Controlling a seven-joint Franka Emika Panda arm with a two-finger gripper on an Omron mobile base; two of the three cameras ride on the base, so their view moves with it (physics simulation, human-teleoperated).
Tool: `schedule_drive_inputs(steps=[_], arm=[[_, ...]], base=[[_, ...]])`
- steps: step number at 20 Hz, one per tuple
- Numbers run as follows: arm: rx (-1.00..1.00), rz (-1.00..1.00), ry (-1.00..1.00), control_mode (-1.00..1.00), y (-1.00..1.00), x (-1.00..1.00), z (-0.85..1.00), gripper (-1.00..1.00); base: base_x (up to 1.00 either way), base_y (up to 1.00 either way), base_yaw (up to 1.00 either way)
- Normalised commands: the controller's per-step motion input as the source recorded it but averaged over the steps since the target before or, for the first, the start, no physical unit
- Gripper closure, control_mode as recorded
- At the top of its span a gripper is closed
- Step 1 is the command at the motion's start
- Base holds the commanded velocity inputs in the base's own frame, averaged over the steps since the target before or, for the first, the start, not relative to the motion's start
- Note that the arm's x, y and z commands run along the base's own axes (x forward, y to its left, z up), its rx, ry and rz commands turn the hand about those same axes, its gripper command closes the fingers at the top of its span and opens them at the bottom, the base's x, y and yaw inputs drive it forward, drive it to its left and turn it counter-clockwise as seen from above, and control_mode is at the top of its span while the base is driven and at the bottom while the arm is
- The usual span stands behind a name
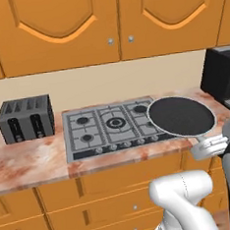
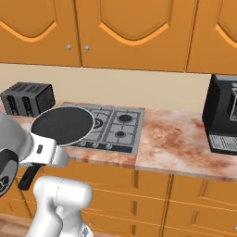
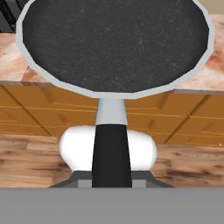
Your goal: Move the pot and pan from the stove into the sink.
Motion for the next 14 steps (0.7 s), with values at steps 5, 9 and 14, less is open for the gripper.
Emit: schedule_drive_inputs(steps=[5,9,14], arm=[[0.00,0.00,0.00,1.00,0.00,0.00,0.00,1.00],[0.00,0.00,0.00,1.00,0.00,0.00,0.00,1.00],[0.00,0.00,0.00,1.00,0.00,0.00,0.00,1.00]], base=[[-0.07,-0.06,0.35],[-0.11,-0.02,0.47],[-0.10,-0.04,0.48]])
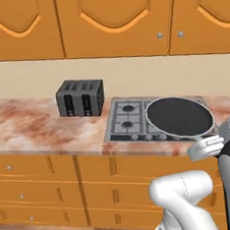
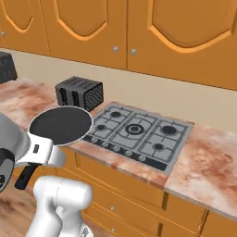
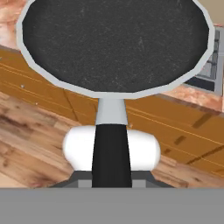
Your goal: Move the pot and pan from the stove into the sink.
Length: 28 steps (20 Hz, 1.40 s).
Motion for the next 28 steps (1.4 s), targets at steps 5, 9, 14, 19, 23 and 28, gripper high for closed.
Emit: schedule_drive_inputs(steps=[5,9,14,19,23,28], arm=[[0.00,0.00,0.00,1.00,0.00,0.00,0.00,1.00],[0.00,0.00,0.00,1.00,0.00,0.00,0.00,1.00],[0.00,0.00,0.00,1.00,0.00,0.00,0.00,1.00],[0.00,0.00,0.00,1.00,0.00,0.00,0.00,1.00],[0.00,0.00,0.00,1.00,0.00,0.00,0.00,1.00],[0.00,0.00,0.00,1.00,0.00,0.00,0.00,1.00]], base=[[-0.08,-0.04,0.48],[-0.03,-0.02,0.49],[0.00,0.00,0.50],[0.00,0.00,0.50],[0.00,0.00,0.50],[0.00,0.00,0.50]])
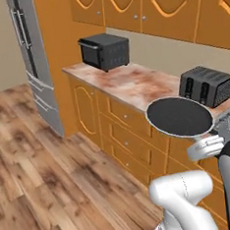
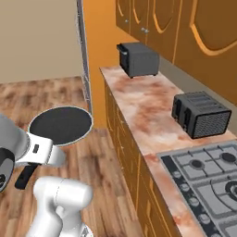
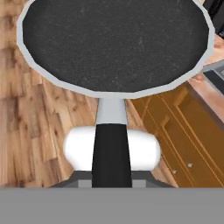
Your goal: Move the pot and pan from the stove into the sink.
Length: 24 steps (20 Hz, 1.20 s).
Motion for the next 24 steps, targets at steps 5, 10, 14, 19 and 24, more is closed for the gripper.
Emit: schedule_drive_inputs(steps=[5,10,14,19,24], arm=[[0.00,0.00,0.00,1.00,0.00,0.00,0.00,1.00],[0.00,0.00,0.00,1.00,0.00,0.00,0.00,1.00],[0.00,0.00,0.00,1.00,0.00,0.00,0.00,1.00],[0.00,0.00,0.00,1.00,0.00,0.00,0.00,1.00],[0.00,0.00,0.00,1.00,0.00,0.00,0.00,1.00]], base=[[0.00,0.00,0.50],[0.00,0.00,0.50],[0.00,0.00,0.50],[0.00,0.00,0.50],[0.00,0.00,0.50]])
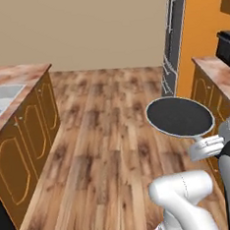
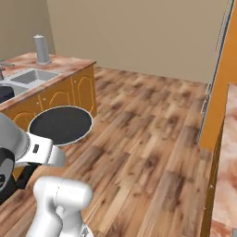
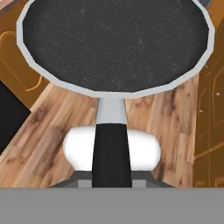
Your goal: Move the pot and pan from the stove into the sink.
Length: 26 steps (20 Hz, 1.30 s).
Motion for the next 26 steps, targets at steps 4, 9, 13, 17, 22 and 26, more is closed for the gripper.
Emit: schedule_drive_inputs(steps=[4,9,13,17,22,26], arm=[[0.00,0.00,0.00,1.00,0.00,0.00,0.00,1.00],[0.00,0.00,0.00,1.00,0.00,0.00,0.00,1.00],[0.00,0.00,0.00,1.00,0.00,0.00,0.00,1.00],[0.00,0.00,0.00,1.00,0.00,0.00,0.00,1.00],[0.00,0.00,0.00,1.00,0.00,0.00,0.00,1.00],[0.00,0.00,0.00,1.00,0.00,0.00,0.00,1.00]], base=[[0.00,0.00,0.50],[0.00,0.00,0.50],[0.00,0.00,0.50],[0.00,0.00,0.50],[0.00,0.00,0.50],[0.00,0.00,0.50]])
